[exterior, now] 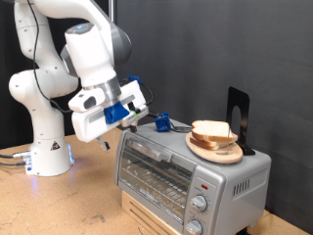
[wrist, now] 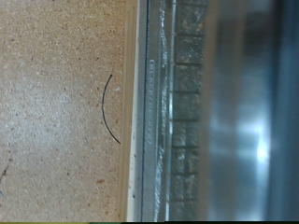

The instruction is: Make a piece of toast with the oven

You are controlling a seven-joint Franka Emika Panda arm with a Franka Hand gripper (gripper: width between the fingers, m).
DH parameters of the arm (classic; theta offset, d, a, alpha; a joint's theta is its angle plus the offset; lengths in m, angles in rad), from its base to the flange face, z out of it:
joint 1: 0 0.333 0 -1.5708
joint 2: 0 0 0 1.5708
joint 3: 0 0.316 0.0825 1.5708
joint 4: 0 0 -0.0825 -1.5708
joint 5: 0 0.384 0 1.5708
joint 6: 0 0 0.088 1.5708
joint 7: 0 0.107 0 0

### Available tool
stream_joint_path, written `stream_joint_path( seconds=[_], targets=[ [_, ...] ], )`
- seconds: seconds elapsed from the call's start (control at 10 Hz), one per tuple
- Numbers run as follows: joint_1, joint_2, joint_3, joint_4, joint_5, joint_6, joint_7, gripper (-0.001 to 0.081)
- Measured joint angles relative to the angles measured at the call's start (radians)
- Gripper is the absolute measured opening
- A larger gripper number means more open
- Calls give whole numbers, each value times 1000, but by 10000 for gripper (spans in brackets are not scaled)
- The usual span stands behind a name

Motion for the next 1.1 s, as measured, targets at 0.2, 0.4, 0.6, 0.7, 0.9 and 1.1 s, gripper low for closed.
stream_joint_path(
  seconds=[0.2,0.4,0.6,0.7,0.9,1.1],
  targets=[
    [-1,16,2,-10,0,37,-2,809],
    [-4,15,0,-13,-1,45,-2,809],
    [-24,16,-5,-14,-20,44,0,809],
    [-42,19,-8,-14,-36,44,8,809],
    [-75,35,-22,-11,-51,45,15,809],
    [-97,62,-34,3,-47,50,14,809]
  ],
)
